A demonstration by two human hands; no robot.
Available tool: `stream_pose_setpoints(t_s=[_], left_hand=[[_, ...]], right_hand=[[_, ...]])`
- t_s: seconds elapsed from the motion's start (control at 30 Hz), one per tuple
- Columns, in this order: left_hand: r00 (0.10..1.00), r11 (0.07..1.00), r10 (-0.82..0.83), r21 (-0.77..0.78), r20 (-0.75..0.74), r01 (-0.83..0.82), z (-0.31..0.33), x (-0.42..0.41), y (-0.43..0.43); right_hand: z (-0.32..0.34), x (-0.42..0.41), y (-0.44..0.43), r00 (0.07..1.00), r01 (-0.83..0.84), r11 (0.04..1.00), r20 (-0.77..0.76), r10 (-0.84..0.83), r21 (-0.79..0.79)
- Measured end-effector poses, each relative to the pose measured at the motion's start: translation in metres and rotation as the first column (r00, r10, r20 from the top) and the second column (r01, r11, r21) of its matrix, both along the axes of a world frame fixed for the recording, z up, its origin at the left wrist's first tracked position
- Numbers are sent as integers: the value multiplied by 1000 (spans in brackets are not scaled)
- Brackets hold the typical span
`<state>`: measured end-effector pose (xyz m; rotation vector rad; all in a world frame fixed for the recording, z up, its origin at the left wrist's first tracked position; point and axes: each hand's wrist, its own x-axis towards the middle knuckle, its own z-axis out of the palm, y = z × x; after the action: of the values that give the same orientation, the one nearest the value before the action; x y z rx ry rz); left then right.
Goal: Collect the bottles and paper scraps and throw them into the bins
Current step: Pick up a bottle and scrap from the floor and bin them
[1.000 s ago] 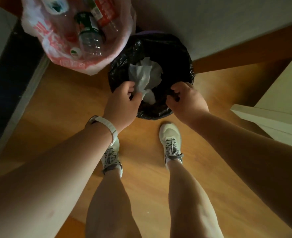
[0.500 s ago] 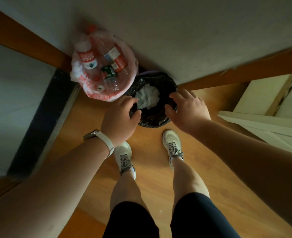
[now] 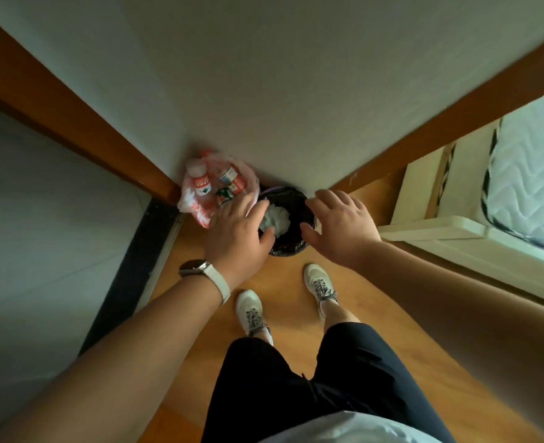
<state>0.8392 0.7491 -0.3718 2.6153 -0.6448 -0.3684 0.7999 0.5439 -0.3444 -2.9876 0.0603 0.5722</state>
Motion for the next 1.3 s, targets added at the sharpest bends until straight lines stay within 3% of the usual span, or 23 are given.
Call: stream_pose_setpoints(t_s=[0.17,0.47,0.83,1.3], left_hand=[[997,997,-34,-63,65,38,49,-11,7],[953,965,-253,-21,165,260,106,-29,-36],[800,872,-469,56,373,486,180,-74,-135],[568,693,-647,80,509,717,241,-220,-316]], right_hand=[[53,-30,11,994,95,995,56,-94,-19],[122,-98,-22,958,245,967,172,-231,-66],[186,-207,-106,873,421,904,306,-379,-80],[235,-389,-252,728,600,799,444,-523,-43]])
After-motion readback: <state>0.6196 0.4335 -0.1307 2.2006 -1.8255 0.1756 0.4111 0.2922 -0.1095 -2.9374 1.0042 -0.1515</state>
